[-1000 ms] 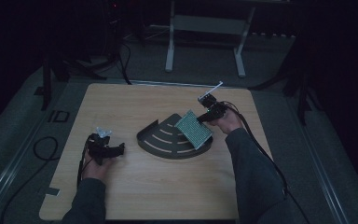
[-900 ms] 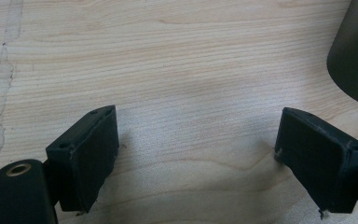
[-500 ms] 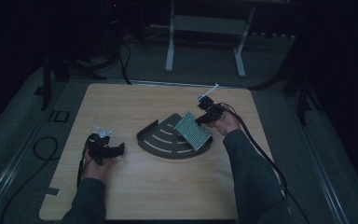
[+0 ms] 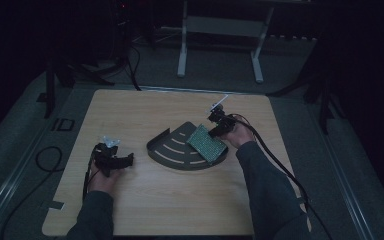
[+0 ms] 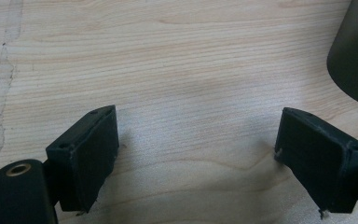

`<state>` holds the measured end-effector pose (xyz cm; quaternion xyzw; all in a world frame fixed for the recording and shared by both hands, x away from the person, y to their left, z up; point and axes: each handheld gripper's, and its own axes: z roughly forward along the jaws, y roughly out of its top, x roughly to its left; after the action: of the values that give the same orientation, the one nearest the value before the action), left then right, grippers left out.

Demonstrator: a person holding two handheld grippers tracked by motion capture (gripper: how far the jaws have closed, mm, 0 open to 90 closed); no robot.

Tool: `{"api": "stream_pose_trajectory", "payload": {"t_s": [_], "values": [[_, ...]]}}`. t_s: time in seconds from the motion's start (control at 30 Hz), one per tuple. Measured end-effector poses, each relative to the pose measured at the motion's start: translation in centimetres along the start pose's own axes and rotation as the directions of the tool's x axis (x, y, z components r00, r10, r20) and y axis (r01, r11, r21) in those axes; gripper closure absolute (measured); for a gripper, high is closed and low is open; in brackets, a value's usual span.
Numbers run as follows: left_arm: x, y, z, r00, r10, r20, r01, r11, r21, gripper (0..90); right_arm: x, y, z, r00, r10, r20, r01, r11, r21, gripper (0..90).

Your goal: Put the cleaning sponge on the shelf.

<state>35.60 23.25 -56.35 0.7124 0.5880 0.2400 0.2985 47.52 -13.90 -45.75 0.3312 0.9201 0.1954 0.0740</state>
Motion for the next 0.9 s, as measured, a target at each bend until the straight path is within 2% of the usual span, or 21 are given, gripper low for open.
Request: {"api": "stream_pose_trajectory", "payload": {"t_s": [0.27,0.33,0.9], "values": [[0.0,0.0,0.0,1.0000,0.000,0.000,0.000,1.0000,0.000,13.7,0.2,0.0,0.5,0.9992,-0.022,0.033,0.022,0.999,0.024,89.0],[0.0,0.0,0.0,1.0000,0.000,0.000,0.000,1.0000,0.000,13.7,0.2,-0.1,0.6,0.9991,-0.031,0.030,0.030,0.999,0.023,88.9],[0.0,0.0,0.0,1.0000,0.000,0.000,0.000,1.0000,0.000,13.7,0.1,0.0,1.7,0.9960,-0.043,0.078,0.038,0.998,0.055,88.8]]}}
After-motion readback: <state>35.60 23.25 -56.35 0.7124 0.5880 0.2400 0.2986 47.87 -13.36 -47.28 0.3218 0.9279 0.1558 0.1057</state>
